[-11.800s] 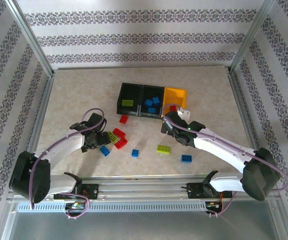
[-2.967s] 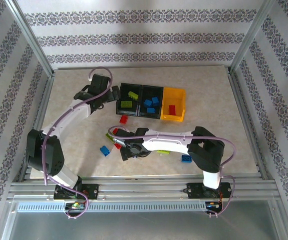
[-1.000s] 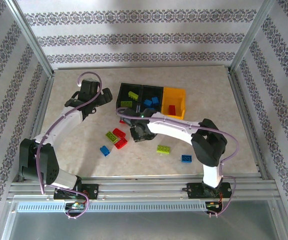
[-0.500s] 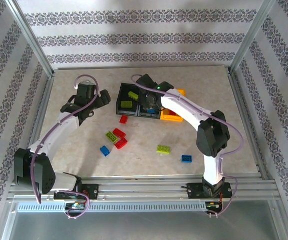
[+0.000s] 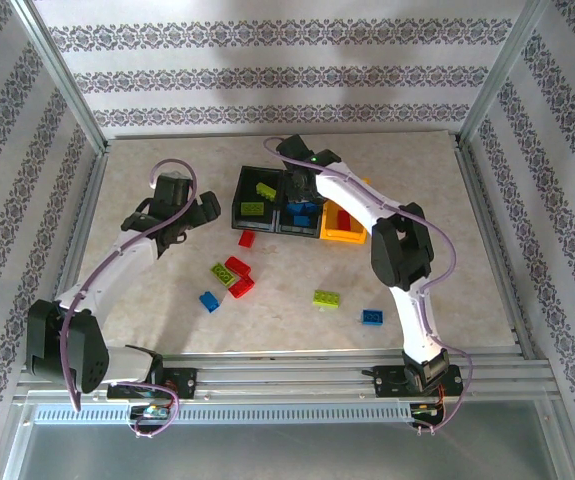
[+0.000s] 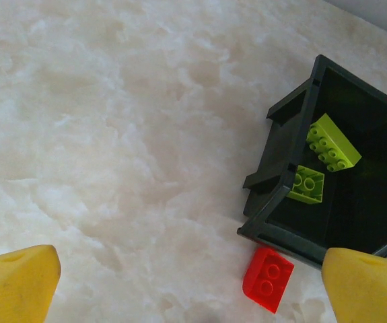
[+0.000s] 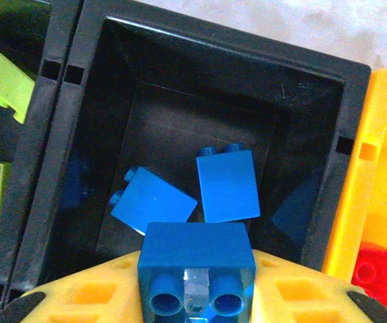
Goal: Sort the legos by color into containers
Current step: Place the lego in the container, then pick up the lego from the bottom-center of the table.
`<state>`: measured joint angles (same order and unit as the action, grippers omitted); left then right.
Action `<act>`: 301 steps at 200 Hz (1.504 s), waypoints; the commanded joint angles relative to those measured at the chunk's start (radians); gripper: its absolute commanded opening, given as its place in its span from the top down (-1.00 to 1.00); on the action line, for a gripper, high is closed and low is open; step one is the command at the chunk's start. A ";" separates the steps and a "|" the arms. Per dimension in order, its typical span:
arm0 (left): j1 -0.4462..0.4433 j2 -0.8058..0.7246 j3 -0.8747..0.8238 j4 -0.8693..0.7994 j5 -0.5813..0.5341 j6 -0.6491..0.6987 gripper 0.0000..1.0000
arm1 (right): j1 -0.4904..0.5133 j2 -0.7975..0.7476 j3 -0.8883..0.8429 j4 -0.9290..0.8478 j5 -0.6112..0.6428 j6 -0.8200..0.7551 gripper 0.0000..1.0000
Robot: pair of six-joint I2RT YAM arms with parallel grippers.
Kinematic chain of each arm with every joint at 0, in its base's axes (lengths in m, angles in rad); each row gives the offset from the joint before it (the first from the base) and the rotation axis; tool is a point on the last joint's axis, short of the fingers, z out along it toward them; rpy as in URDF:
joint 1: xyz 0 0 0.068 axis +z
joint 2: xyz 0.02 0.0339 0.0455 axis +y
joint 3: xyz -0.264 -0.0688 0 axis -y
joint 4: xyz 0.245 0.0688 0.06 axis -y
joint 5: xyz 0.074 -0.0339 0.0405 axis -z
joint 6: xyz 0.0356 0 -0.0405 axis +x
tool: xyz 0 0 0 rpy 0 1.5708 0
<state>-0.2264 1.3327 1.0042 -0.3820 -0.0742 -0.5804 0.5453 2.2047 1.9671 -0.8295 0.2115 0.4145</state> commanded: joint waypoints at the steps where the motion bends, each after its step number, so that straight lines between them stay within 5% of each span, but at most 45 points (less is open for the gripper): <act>1: 0.016 -0.025 -0.024 -0.030 0.019 0.008 -0.99 | -0.004 0.041 0.051 0.003 -0.014 -0.029 0.25; 80: 0.015 -0.031 -0.050 -0.031 0.051 -0.009 -0.99 | -0.014 0.057 0.068 -0.010 -0.002 -0.043 -0.02; 151: 0.016 -0.050 -0.076 -0.037 0.056 -0.011 -0.99 | 0.020 -0.102 -0.064 0.023 -0.002 -0.027 -0.08; 230: 0.034 -0.027 -0.114 -0.031 0.062 -0.047 -0.99 | 0.207 -0.358 -0.336 0.052 0.060 0.047 -0.16; 301: 0.067 -0.018 -0.140 -0.017 0.062 -0.070 -0.99 | 0.389 -0.265 -0.333 0.050 0.014 0.111 -0.22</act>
<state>-0.1780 1.3121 0.8768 -0.3962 -0.0074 -0.6331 0.9016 1.8793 1.6146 -0.7692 0.2436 0.4908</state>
